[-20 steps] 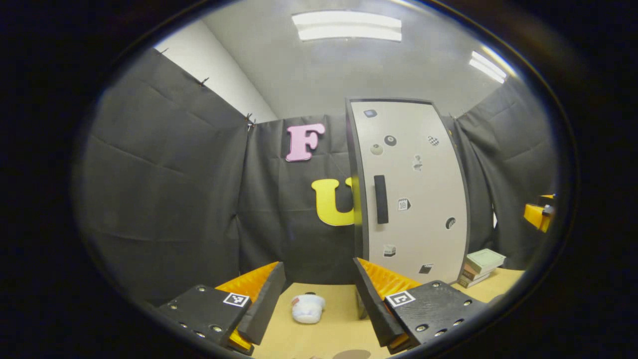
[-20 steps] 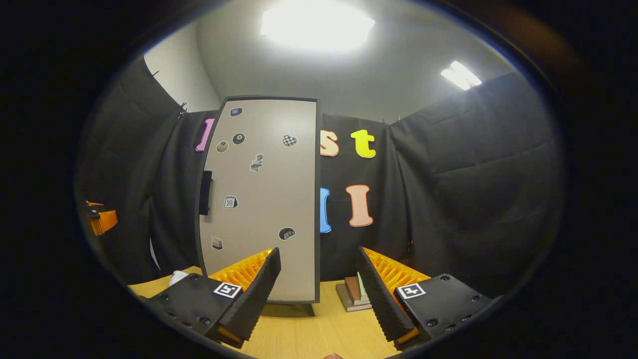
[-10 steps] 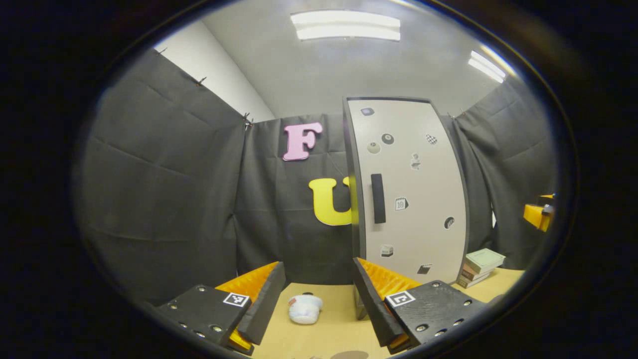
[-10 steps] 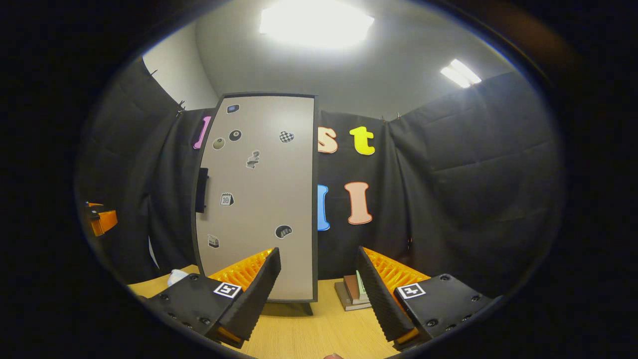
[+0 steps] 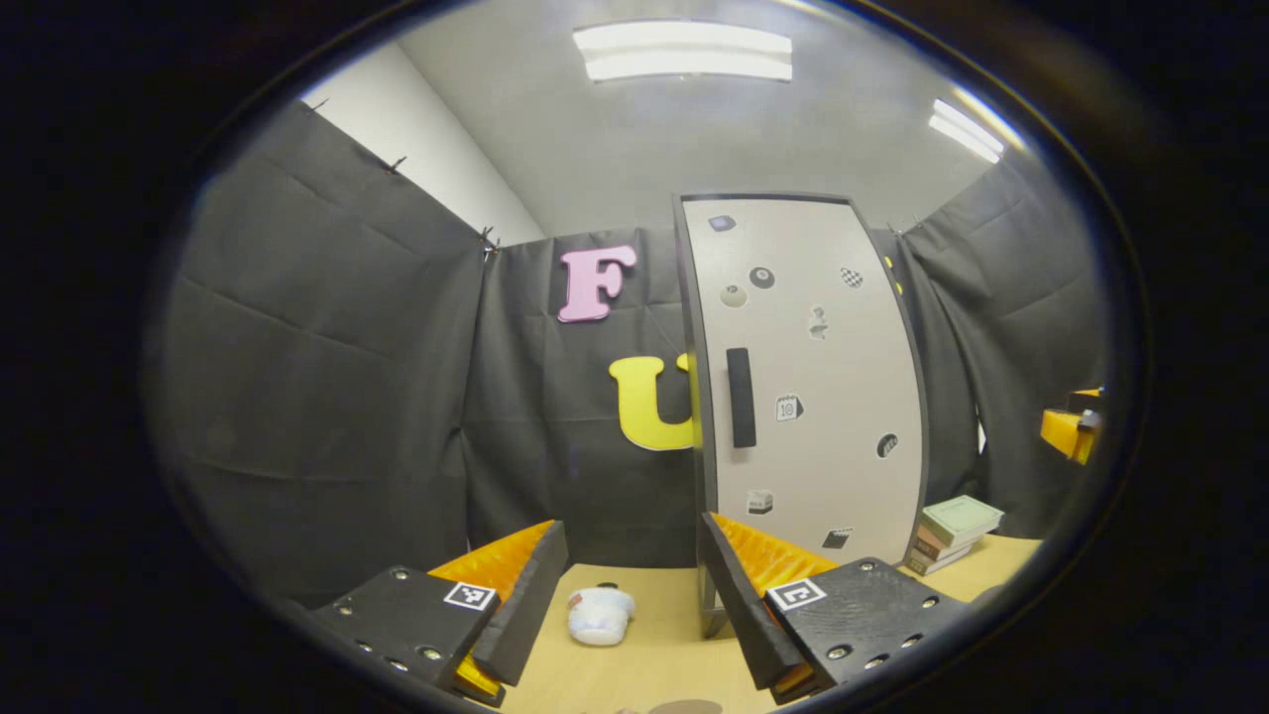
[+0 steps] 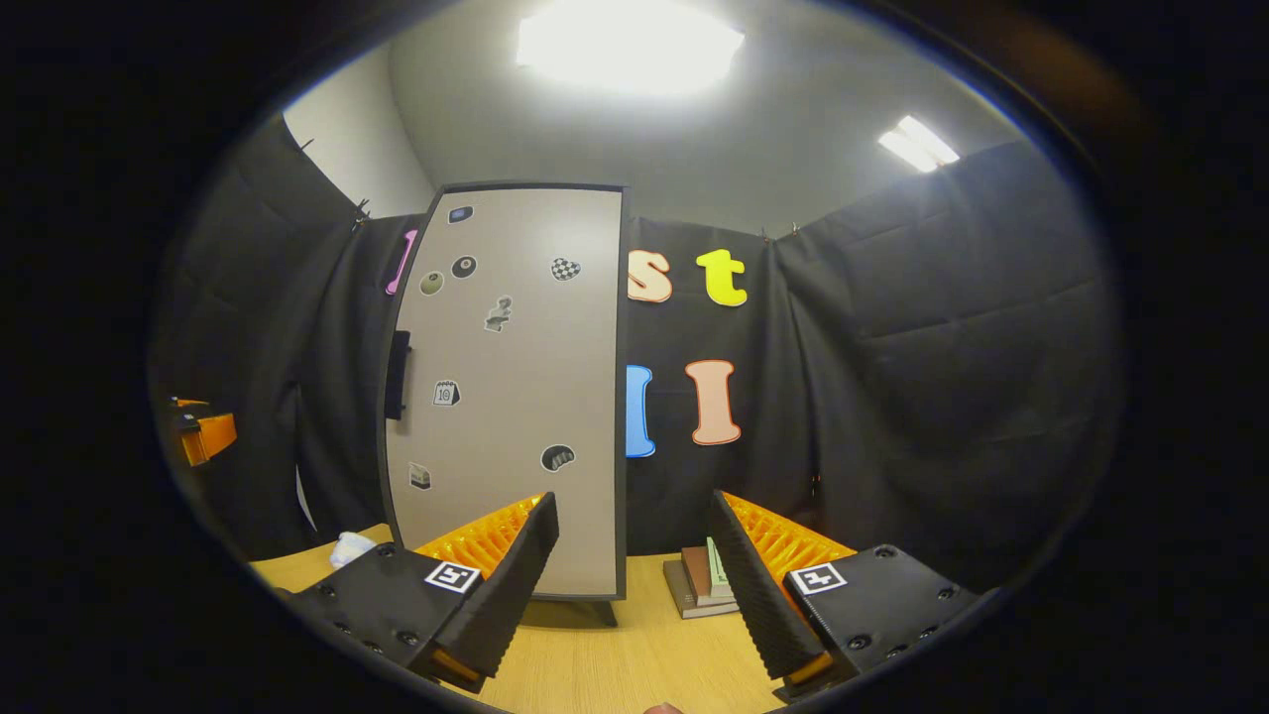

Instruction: Open the cabinet door with the right hand, grasp the bottle in the cabinet with the left hand and place it on the coaster, then close the cabinet door with the right hand.

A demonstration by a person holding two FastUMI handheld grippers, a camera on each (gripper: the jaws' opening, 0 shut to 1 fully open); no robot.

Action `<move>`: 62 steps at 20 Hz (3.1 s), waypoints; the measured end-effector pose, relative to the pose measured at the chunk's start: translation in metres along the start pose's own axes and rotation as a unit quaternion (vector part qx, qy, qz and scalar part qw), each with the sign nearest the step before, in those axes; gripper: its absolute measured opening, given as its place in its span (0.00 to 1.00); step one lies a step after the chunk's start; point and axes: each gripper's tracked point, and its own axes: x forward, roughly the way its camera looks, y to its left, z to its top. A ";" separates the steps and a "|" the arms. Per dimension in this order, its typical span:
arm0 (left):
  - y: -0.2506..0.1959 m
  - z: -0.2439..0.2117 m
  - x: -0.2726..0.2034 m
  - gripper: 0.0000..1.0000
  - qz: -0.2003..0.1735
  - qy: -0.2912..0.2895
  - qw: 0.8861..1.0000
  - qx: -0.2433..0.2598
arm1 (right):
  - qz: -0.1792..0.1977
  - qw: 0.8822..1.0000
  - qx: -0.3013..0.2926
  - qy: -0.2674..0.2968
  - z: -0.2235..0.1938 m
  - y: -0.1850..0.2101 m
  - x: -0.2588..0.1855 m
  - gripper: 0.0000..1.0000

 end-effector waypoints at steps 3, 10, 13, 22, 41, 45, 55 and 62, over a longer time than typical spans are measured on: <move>-0.009 0.001 -0.001 0.82 0.004 -0.001 1.000 -0.002 | 0.005 1.000 -0.002 0.003 -0.002 -0.009 0.004 0.98; -0.029 -0.003 -0.006 0.82 0.029 0.007 1.000 0.001 | 0.044 0.999 0.006 -0.003 0.000 -0.013 0.026 0.98; -0.024 -0.001 -0.013 0.83 0.047 0.007 0.999 0.012 | 0.060 0.998 0.006 -0.004 0.000 -0.007 0.038 0.97; 0.025 -0.011 -0.001 0.82 0.074 0.015 0.997 0.024 | 0.092 0.995 0.036 -0.005 0.024 0.058 0.081 0.97; 0.179 -0.058 0.015 0.83 0.151 0.041 0.987 0.019 | 0.195 0.979 0.047 -0.021 0.081 0.268 0.168 0.97; 0.202 -0.073 0.016 0.83 0.162 0.055 0.985 0.008 | 0.200 0.979 0.039 -0.010 0.079 0.301 0.192 0.96; 0.252 -0.095 0.018 0.82 0.188 0.075 0.979 -0.003 | 0.212 0.975 0.038 0.052 0.056 0.358 0.230 0.89; 0.249 -0.089 0.025 0.82 0.174 0.067 0.982 0.012 | 0.194 0.976 0.046 0.088 0.048 0.361 0.238 0.40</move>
